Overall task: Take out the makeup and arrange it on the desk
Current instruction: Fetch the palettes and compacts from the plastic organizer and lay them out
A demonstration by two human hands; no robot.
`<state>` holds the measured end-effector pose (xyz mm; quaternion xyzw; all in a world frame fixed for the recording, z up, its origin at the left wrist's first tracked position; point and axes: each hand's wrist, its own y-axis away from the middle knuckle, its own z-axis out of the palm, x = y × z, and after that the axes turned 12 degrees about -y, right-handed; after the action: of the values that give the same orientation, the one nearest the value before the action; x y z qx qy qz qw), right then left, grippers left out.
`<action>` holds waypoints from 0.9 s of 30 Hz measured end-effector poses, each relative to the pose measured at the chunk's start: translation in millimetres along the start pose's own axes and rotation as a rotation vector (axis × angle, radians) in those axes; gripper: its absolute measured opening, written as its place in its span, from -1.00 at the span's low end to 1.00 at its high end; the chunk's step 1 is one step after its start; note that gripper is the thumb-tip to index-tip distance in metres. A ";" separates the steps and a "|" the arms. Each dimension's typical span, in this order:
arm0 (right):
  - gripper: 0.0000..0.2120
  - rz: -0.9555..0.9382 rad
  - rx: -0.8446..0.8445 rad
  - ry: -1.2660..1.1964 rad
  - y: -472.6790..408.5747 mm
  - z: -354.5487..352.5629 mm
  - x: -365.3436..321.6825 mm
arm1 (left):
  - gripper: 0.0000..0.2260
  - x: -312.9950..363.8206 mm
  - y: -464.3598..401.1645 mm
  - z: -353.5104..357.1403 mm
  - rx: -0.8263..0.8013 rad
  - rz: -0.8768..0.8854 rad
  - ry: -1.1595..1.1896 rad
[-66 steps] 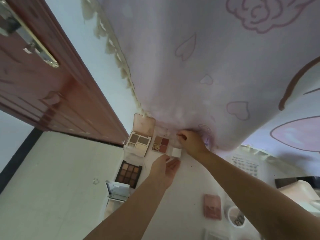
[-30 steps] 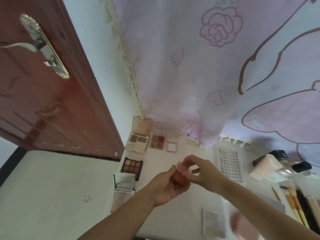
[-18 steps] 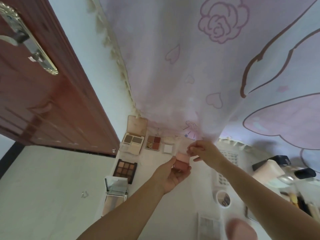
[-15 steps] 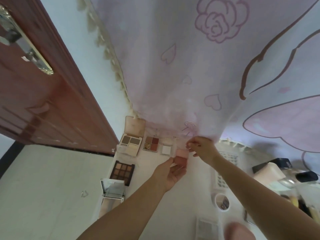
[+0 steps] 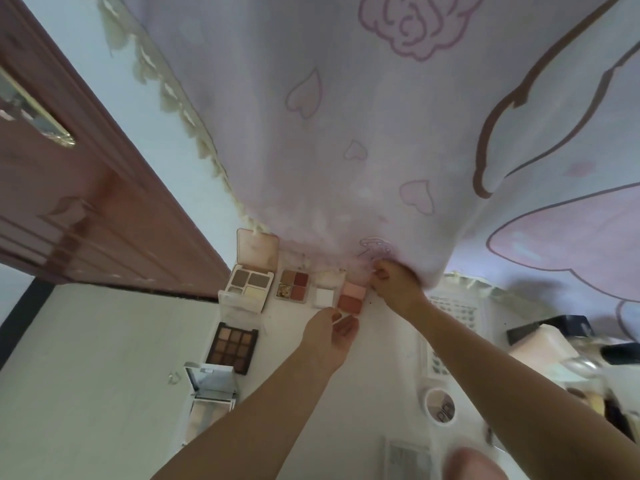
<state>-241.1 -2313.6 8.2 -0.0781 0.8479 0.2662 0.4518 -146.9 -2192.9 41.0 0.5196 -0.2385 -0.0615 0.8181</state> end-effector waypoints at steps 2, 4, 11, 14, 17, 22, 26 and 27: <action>-0.90 -0.010 -0.067 0.062 19.0 -15.0 -5.6 | -0.86 -2.8 4.1 -4.7 -0.039 -0.027 -0.139; -0.81 -0.012 -0.090 0.208 53.2 -36.7 -5.8 | -0.91 -13.3 10.1 -9.6 -0.095 -0.063 -0.379; -0.61 0.145 -0.174 0.739 179.7 -45.6 48.3 | -0.87 -85.7 28.4 -8.4 -0.377 -0.073 -1.131; -0.60 0.102 -0.106 0.867 197.2 -27.7 61.1 | -0.83 -96.8 33.8 -1.8 -0.425 -0.047 -1.249; -0.63 0.060 -0.015 0.721 205.3 -21.9 60.4 | -0.83 -95.2 39.3 -5.0 -0.447 -0.012 -1.260; -0.59 0.054 0.062 0.142 203.0 -16.6 28.4 | -0.66 -65.2 52.6 -24.8 -0.537 -0.084 -0.974; -0.64 -0.015 0.009 0.033 191.5 -6.6 -4.5 | -0.57 -33.4 65.0 -38.4 -0.616 -0.049 -0.920; -0.64 -0.044 -0.017 0.058 188.7 -4.2 -9.9 | -0.56 -27.7 66.1 -40.4 -0.606 -0.010 -0.933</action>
<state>-308.9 -2157.2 89.9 -0.1083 0.8565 0.2608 0.4320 -162.6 -2120.2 76.1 0.1800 -0.5445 -0.3549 0.7383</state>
